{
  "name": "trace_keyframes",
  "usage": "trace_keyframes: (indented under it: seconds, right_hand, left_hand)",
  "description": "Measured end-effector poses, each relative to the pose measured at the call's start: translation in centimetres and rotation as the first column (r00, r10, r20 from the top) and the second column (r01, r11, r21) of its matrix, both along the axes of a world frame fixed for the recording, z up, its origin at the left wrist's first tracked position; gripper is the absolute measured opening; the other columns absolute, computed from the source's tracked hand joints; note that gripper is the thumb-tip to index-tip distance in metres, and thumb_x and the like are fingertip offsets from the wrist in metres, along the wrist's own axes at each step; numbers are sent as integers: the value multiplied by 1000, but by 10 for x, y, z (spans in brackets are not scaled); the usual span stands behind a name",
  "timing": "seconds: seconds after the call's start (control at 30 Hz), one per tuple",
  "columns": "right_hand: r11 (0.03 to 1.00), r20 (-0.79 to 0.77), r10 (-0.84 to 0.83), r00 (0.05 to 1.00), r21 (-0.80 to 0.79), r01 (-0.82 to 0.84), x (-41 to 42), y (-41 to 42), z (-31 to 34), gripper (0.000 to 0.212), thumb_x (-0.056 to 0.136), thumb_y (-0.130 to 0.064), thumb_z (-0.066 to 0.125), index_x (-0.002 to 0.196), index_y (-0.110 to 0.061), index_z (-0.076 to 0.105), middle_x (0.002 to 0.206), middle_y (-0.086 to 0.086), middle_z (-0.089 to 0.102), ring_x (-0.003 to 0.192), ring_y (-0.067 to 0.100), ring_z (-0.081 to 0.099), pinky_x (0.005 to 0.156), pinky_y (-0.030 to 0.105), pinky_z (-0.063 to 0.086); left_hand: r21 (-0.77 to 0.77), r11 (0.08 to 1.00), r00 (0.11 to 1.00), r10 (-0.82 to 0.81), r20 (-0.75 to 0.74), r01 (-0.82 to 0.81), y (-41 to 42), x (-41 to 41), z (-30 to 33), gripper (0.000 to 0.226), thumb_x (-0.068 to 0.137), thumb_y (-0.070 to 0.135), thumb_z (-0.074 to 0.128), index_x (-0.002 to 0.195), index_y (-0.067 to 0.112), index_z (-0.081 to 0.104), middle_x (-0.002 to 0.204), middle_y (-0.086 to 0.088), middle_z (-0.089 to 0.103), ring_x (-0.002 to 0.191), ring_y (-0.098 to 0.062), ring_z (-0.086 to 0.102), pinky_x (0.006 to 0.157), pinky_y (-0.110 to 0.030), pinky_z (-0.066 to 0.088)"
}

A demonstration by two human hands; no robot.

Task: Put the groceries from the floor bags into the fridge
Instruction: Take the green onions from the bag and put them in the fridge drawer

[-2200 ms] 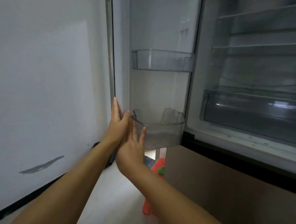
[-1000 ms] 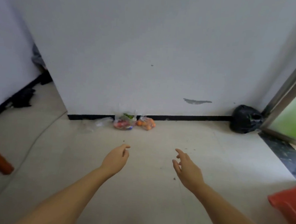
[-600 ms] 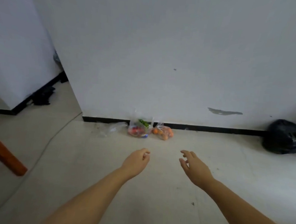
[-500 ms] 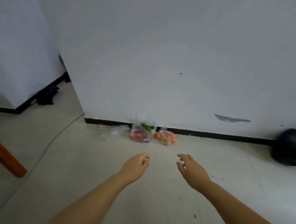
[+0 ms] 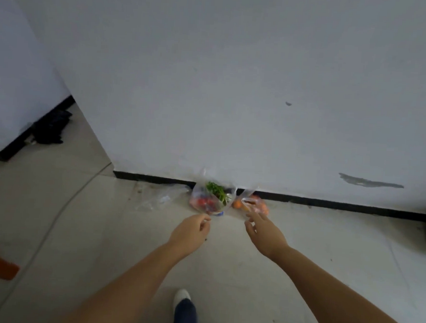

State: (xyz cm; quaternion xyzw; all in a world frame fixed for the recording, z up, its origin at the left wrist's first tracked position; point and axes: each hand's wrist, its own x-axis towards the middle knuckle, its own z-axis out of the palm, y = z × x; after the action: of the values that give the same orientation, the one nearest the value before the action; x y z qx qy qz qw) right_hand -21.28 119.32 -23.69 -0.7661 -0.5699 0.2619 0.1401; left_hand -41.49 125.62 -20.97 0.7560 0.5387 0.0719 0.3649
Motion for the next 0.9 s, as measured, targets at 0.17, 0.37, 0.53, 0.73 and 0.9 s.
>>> trace_keyframes:
  seconds: [0.17,0.37,0.53,0.73,0.9]
  right_hand:
    - [985,-67,-150,986,-98,143,3,92,-21,37,98,-31,40,133,-19,46,130,4,54,110,21,57,90,32,46]
    - [972,-113,-187,976,-164,167,25,187,-67,36,99,-29,40,133,-21,46,125,2,55,105,14,57,87,24,44]
    - [965,-129,-162,978,-228,130,51,277,-172,36,99,-28,39,134,-21,46,123,1,58,105,14,58,87,23,44]
    - [965,-80,-130,988,-241,108,60,369,-337,32,100,-18,36,127,-16,53,123,7,60,107,24,59,89,32,46]
    - [973,53,57,997,-228,-44,69,415,-469,38,96,-16,39,133,-19,47,128,7,56,111,27,57,87,34,45]
  left_hand:
    - [-73,995,995,-76,-65,71,121,15,-22,29,96,26,43,117,16,61,114,-7,66,103,-24,61,88,-33,48]
    - [-243,962,988,-143,-65,124,214,50,-83,32,97,27,41,122,18,57,119,-5,63,105,-23,60,92,-36,49]
    - [-279,955,990,-125,-66,102,292,79,-189,32,97,26,41,125,18,56,117,-5,64,103,-21,61,89,-32,47]
    - [-186,927,937,-342,-70,325,375,119,-357,27,97,28,39,112,16,59,109,-4,63,97,-20,59,84,-39,49]
    - [106,724,720,-639,-270,682,442,152,-487,34,94,21,36,118,11,57,117,-8,60,111,-25,54,94,-37,41]
